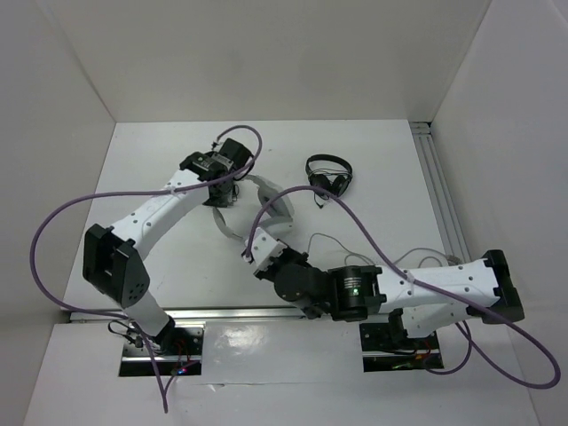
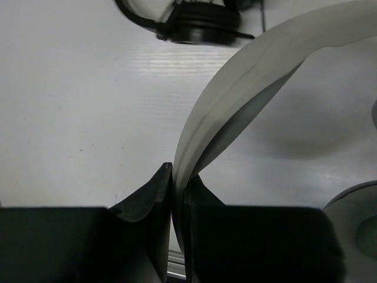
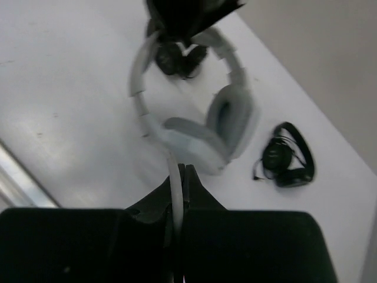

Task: Wrap the headphones

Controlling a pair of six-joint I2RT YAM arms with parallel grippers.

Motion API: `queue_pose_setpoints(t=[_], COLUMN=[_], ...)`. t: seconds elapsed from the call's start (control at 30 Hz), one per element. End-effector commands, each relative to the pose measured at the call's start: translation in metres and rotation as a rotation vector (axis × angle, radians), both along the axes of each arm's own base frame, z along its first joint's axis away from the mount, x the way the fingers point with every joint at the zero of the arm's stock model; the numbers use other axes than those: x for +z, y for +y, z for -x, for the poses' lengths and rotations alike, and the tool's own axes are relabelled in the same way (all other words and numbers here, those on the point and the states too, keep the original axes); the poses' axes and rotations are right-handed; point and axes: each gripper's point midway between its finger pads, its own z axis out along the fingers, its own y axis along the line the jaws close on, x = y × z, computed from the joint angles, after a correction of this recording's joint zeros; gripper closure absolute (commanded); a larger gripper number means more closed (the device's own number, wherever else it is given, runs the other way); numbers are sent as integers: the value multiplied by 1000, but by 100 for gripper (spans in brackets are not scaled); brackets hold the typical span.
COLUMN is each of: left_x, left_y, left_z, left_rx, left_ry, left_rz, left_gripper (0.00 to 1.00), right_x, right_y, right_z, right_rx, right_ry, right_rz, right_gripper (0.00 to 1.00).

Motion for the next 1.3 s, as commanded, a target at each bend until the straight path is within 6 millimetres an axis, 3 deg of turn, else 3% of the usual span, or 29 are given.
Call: queue_pose_setpoints(t=[0.0, 0.07, 0.2, 0.3, 0.4, 0.47, 0.53, 0.6, 0.67, 0.73, 0.77, 0.8, 0.87, 0.9, 0.93, 1.0, 1.07, 1.17, 1.27], left_x=[25, 12, 5, 12, 27, 40, 54, 58, 73, 90, 99, 111, 133, 145, 156, 185, 216, 234, 258], left_y=[-40, -58, -94, -114, -116, -122, -121, -120, -127, -133, -133, -129, -128, -125, -121, -109, -103, -96, -97], left_z=[-2, 12, 45, 75, 100, 115, 130, 146, 167, 186, 190, 193, 195, 194, 191, 174, 163, 150, 146], left_rx=[-205, -304, -516, -642, -726, -786, -826, -876, -971, -1070, -1085, -1099, -1119, -1112, -1089, -989, -906, -809, -774], left_ry=[-102, -52, -7, -7, -41, -67, -97, -94, -119, -130, -148, -192, -244, -285, -325, -439, -523, -565, -615], left_rz=[102, 150, 218, 262, 306, 340, 377, 383, 436, 504, 526, 536, 556, 558, 558, 530, 539, 528, 567], left_gripper=[100, 100, 100, 100, 100, 100, 100, 100, 100, 100, 100, 100, 100, 100, 100, 100, 100, 100, 100], right_x=[47, 60, 77, 90, 97, 103, 113, 118, 122, 114, 114, 109, 91, 87, 80, 61, 48, 30, 35], right_y=[-60, -74, -99, -119, -138, -140, -154, -155, -145, -137, -134, -120, -120, -102, -104, -87, -60, -27, 1], right_z=[-28, -31, -36, -49, -64, -73, -88, -97, -101, -121, -128, -133, -158, -159, -174, -173, -160, -142, -130], right_rx=[-256, -306, -362, -414, -451, -425, -463, -455, -431, -428, -420, -356, -357, -254, -236, -109, 73, 257, 396], right_ry=[-171, -199, -259, -269, -268, -280, -295, -306, -327, -321, -299, -256, -193, -143, -109, -21, 60, 138, 179], right_rz=[53, 11, -7, -56, -90, -118, -162, -182, -182, -155, -146, -184, -159, -204, -201, -204, -259, -361, -476], right_gripper=[100, 100, 96, 95, 95, 94, 94, 94, 95, 95, 98, 99, 99, 99, 97, 97, 97, 90, 84])
